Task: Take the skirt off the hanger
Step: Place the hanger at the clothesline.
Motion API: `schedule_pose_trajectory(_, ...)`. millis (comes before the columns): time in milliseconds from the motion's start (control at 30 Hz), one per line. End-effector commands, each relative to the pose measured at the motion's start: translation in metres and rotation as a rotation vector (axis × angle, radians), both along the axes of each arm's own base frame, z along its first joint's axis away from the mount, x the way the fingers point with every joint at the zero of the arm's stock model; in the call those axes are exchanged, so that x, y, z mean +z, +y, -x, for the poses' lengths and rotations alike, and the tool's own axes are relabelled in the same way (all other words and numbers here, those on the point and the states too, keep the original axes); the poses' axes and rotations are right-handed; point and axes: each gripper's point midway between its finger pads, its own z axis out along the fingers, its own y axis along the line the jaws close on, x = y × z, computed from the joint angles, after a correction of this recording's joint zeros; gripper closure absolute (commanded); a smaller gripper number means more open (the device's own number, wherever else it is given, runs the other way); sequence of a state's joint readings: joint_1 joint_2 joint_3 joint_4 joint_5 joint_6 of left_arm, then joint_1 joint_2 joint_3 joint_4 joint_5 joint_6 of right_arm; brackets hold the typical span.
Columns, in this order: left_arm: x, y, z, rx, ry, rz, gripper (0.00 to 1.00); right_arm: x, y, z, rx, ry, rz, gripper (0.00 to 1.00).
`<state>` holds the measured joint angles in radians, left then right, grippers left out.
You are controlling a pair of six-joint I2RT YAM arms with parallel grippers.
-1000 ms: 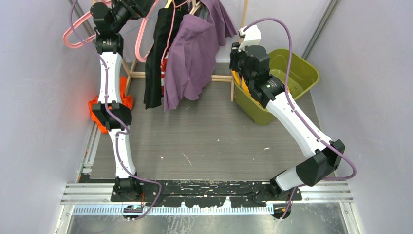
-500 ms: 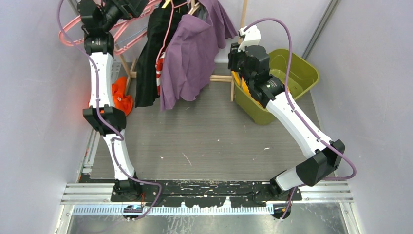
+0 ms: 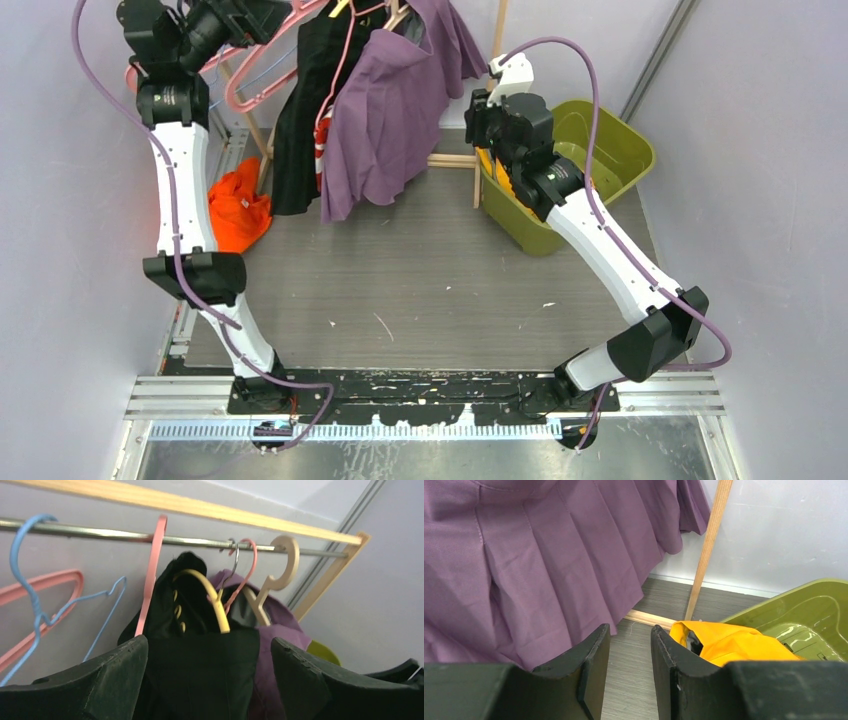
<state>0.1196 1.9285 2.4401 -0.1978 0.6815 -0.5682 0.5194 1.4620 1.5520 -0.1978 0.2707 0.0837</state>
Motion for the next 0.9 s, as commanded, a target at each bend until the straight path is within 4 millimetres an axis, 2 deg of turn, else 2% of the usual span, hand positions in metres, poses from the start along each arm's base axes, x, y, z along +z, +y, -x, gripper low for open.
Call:
schedule_pose_trajectory(0,-0.003,0.001,0.036,0.039,0.029,-0.092,0.11,0.034,0.005,0.005,0.040,-0.064,-0.067,0.59)
schedule_pose_trajectory(100,-0.009,0.000,0.060,0.065,0.052,-0.136,0.16,0.036,0.013,0.005,0.067,-0.058,-0.093,0.55)
schedule_pose_trajectory(267,-0.010,-0.008,0.111,0.086,0.045,-0.198,0.17,0.048,0.029,0.002,0.113,-0.060,-0.162,0.54)
schedule_pose_trajectory(400,-0.021,-0.026,0.149,0.102,0.051,-0.293,0.16,0.067,0.047,-0.001,0.170,-0.071,-0.220,0.55)
schedule_pose_trajectory(567,-0.046,-0.048,0.177,0.058,0.094,-0.311,0.17,0.097,0.074,-0.007,0.227,-0.115,-0.264,0.56)
schedule_pose_trajectory(700,-0.055,-0.066,0.174,0.022,0.097,-0.303,0.19,0.114,0.089,-0.012,0.247,-0.142,-0.283,0.56)
schedule_pose_trajectory(867,-0.050,-0.087,0.133,0.011,0.066,-0.316,0.19,0.115,0.097,-0.013,0.257,-0.130,-0.309,0.57)
